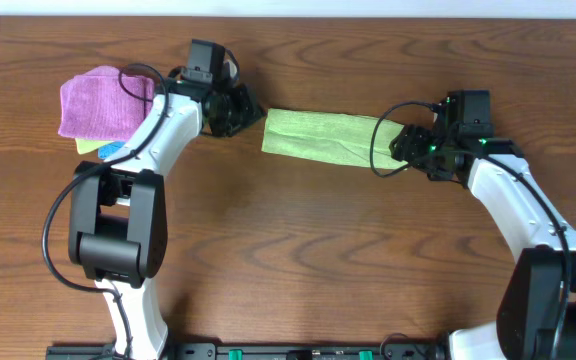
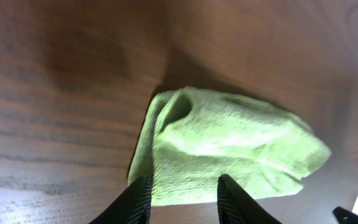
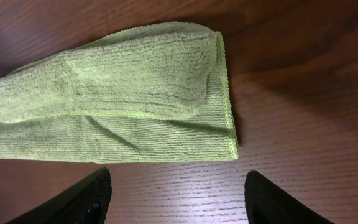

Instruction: Fold the cloth

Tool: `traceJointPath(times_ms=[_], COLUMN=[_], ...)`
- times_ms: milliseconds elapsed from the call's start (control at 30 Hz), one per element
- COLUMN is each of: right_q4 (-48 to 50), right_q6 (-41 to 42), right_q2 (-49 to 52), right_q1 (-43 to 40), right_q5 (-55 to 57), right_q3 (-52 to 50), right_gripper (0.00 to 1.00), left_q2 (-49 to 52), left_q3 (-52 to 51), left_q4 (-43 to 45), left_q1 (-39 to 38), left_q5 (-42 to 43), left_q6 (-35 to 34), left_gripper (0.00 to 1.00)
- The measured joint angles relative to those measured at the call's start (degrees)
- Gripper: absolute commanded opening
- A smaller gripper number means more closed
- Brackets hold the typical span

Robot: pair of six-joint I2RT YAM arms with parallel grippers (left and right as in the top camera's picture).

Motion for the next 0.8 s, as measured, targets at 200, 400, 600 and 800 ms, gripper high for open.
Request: traceJointPath(times_ms=[200,400,600,800], right_q4=[-0.4,-1.1,-2.1,-3.7], right_q6=[1.1,5.6,9.2,11.0], right_q2=[0.0,0.0,0.0,0.0], right_q1=[0.0,0.0,0.0,0.0], right_q5=[0.0,-0.2,-0.6,-1.3], right_q3=[0.0,0.0,0.0,0.0], right_gripper=[0.67,0.69,0.72,0.76], left_q2=[0.0,0.0,0.1,3.9], left_q3=[1.6,1.6,1.6,1.9], left_q4=[2.1,2.9,5.5,8.1], left_q1=[-1.2,-5.8,-8.2,-8.1], left_q5=[0.0,-4.2,-9.2,-11.9], left_q6=[0.7,1.2,1.2,1.1], left_gripper=[0.23,0.06,0.06,0.06])
